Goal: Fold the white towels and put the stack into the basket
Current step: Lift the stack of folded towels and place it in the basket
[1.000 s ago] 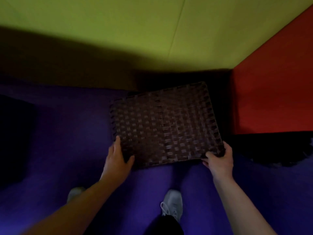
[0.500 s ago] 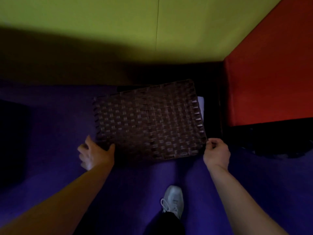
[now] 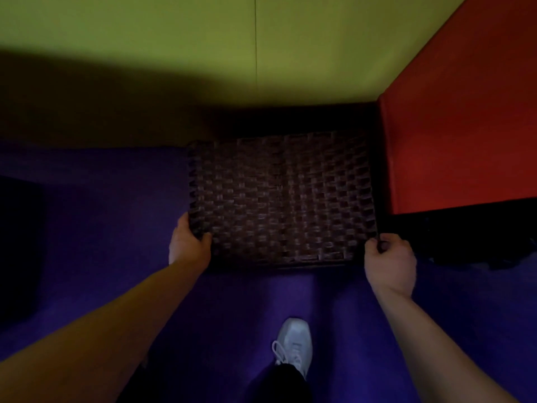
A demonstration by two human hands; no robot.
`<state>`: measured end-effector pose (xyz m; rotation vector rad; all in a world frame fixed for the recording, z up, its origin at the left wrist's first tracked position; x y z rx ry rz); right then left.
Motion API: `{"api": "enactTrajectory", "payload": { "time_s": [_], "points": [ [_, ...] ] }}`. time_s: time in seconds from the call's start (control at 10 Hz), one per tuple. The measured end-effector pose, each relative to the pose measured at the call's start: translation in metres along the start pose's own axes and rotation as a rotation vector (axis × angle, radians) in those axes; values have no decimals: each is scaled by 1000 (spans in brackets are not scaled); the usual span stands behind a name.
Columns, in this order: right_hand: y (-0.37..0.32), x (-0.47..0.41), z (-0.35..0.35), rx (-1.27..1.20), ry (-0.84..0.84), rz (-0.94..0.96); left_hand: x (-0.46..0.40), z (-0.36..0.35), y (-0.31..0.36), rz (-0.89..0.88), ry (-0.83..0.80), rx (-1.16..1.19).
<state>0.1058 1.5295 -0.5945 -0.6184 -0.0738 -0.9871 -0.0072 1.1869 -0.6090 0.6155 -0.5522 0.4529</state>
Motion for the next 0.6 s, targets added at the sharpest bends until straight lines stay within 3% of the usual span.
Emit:
{"api": "enactTrajectory", "payload": {
  "time_s": [0.4, 0.6],
  "points": [
    [8, 12, 0, 154, -66, -73, 7, 0, -2, -47, -103, -73],
    [-60, 31, 29, 39, -66, 229, 36, 42, 28, -324, -49, -212]
  ]
}}
Point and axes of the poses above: each hand's wrist, its own x-axis away from the middle knuckle, its own z-axis out of the back of the hand, y = z × x, the point moved 1 cm from there along -x, towards the middle knuckle, and after that the axes turned 6 degrees about -x, right-handed, at the moved point
